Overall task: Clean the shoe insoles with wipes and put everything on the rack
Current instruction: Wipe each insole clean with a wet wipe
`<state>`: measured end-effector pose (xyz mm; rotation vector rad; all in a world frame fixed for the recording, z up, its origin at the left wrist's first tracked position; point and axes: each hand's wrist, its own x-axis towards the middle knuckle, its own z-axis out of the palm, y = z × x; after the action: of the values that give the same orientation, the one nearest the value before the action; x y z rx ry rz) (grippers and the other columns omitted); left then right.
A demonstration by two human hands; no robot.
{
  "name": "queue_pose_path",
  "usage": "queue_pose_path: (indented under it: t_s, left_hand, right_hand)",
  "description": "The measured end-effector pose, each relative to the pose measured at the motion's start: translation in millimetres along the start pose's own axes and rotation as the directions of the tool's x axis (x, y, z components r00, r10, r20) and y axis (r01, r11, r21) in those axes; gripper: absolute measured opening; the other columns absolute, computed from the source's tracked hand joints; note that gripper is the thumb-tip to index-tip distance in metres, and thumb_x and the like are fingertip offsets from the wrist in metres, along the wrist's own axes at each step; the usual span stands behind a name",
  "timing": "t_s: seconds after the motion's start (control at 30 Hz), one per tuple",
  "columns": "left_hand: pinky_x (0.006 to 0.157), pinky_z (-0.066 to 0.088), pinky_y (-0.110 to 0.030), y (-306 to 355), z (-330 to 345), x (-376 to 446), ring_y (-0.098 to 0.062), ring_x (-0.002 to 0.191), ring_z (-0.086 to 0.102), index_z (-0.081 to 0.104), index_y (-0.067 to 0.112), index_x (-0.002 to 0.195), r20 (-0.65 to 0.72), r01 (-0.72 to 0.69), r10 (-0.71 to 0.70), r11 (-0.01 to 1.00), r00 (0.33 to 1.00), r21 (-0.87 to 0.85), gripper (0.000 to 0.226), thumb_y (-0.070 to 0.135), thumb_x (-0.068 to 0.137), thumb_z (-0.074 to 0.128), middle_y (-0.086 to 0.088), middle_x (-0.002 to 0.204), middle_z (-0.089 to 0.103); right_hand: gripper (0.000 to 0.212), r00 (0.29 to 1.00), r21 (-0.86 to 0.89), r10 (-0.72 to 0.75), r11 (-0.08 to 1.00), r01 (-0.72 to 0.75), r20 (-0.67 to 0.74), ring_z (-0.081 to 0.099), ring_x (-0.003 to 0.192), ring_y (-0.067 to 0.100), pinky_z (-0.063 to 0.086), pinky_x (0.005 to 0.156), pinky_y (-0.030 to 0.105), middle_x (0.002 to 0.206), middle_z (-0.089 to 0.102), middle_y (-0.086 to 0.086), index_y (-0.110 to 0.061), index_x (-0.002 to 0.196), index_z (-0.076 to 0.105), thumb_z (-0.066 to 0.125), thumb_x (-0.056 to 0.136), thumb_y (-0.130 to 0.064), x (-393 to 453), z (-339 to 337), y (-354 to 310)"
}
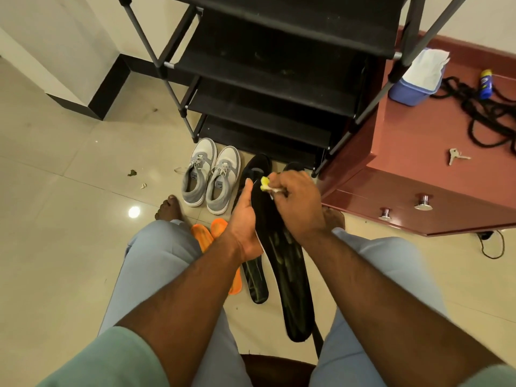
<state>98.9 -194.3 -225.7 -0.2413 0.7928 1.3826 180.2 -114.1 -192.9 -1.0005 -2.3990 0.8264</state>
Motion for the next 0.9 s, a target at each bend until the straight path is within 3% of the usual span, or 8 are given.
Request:
queue_pose_path:
  t_s: [0.1, 0.2, 0.33, 0.5, 0.6, 0.67, 0.73, 0.9]
  left_hand:
    - [0.096, 0.048, -0.045, 6, -4, 2, -0.03, 0.118, 0.063, 0.059, 0.03, 0.135, -0.015, -0.024, 0.023, 0.999, 1.0, -0.038, 0.066, 0.071, 0.095, 0.027, -0.015, 0.134, 0.061]
    - [0.088, 0.053, -0.045, 16, -9, 9, -0.031, 0.11, 0.064, 0.056, 0.039, 0.136, -0.074, -0.086, 0.081, 0.995, 0.994, -0.054, 0.059, 0.071, 0.095, 0.028, -0.014, 0.131, 0.062]
    - [0.074, 0.06, -0.044, 13, -6, 11, -0.03, 0.099, 0.071, 0.058, 0.038, 0.133, -0.073, -0.091, 0.087, 0.994, 0.994, -0.057, 0.059, 0.071, 0.095, 0.028, -0.014, 0.126, 0.064]
    - [0.084, 0.055, -0.044, 4, -4, 7, -0.028, 0.108, 0.069, 0.059, 0.04, 0.133, -0.032, -0.058, 0.057, 0.997, 0.998, -0.044, 0.058, 0.071, 0.094, 0.03, -0.013, 0.126, 0.067]
    - [0.101, 0.047, -0.046, -2, -4, 3, -0.03, 0.121, 0.061, 0.058, 0.027, 0.137, -0.033, 0.014, -0.014, 1.0, 0.999, -0.017, 0.071, 0.074, 0.091, 0.033, -0.014, 0.132, 0.063]
    - [0.103, 0.045, -0.046, -5, -4, 0, -0.031, 0.119, 0.062, 0.068, 0.018, 0.127, -0.039, 0.057, -0.057, 0.998, 0.998, -0.003, 0.077, 0.076, 0.089, 0.036, -0.018, 0.129, 0.064]
    - [0.099, 0.047, -0.046, -1, -4, -1, -0.03, 0.112, 0.066, 0.073, 0.022, 0.12, -0.043, 0.043, -0.043, 0.999, 0.998, -0.011, 0.072, 0.076, 0.089, 0.035, -0.016, 0.124, 0.067]
    - [0.083, 0.054, -0.044, 7, -6, 7, -0.028, 0.1, 0.071, 0.055, 0.041, 0.137, -0.094, -0.039, 0.042, 0.999, 0.995, 0.039, 0.06, 0.073, 0.093, 0.028, -0.012, 0.121, 0.068]
  right_hand:
    - [0.013, 0.991, 0.031, -0.113, 0.993, 0.111, 0.076, 0.058, 0.088, 0.021, 0.049, 0.081, 0.033, 0.09, 0.064, 0.008, -0.005, 0.081, 0.062, 0.062, 0.077, 0.007, -9, 5, -2]
    - [0.016, 0.964, 0.079, -0.202, 0.978, 0.191, 0.173, 0.055, 0.1, 0.011, 0.04, 0.092, 0.013, 0.104, 0.065, 0.008, -0.003, 0.092, 0.068, 0.063, 0.079, 0.003, -39, 6, 2]
    - [0.014, 0.979, 0.211, -0.111, 0.975, 0.075, 0.168, 0.055, 0.1, 0.0, 0.043, 0.094, 0.015, 0.106, 0.067, 0.002, -0.008, 0.094, 0.073, 0.069, 0.081, -0.011, -34, 2, 9]
    - [0.026, 0.982, 0.162, -0.031, 0.987, 0.001, 0.187, 0.053, 0.092, 0.001, 0.038, 0.083, 0.003, 0.1, 0.063, -0.003, -0.011, 0.104, 0.068, 0.069, 0.08, -0.002, -25, -2, 1]
    - [0.024, 0.997, 0.186, -0.011, 0.983, -0.005, 0.083, 0.059, 0.094, 0.007, 0.044, 0.087, 0.012, 0.099, 0.068, 0.002, -0.008, 0.101, 0.071, 0.066, 0.08, 0.002, -2, -1, 2]
    - [0.021, 0.999, 0.198, 0.002, 0.98, -0.011, 0.046, 0.06, 0.09, 0.007, 0.049, 0.085, 0.017, 0.095, 0.068, 0.002, -0.007, 0.096, 0.073, 0.067, 0.079, 0.003, 10, 1, 2]
    - [0.019, 0.992, 0.197, -0.058, 0.98, 0.035, 0.109, 0.061, 0.088, 0.008, 0.049, 0.085, 0.018, 0.093, 0.069, 0.003, -0.006, 0.091, 0.073, 0.067, 0.077, 0.005, 6, 1, 2]
    - [0.016, 0.93, 0.156, -0.167, 0.98, 0.122, 0.326, 0.062, 0.087, 0.013, 0.049, 0.082, 0.02, 0.091, 0.068, 0.004, -0.005, 0.087, 0.07, 0.067, 0.077, 0.006, -38, -10, 5]
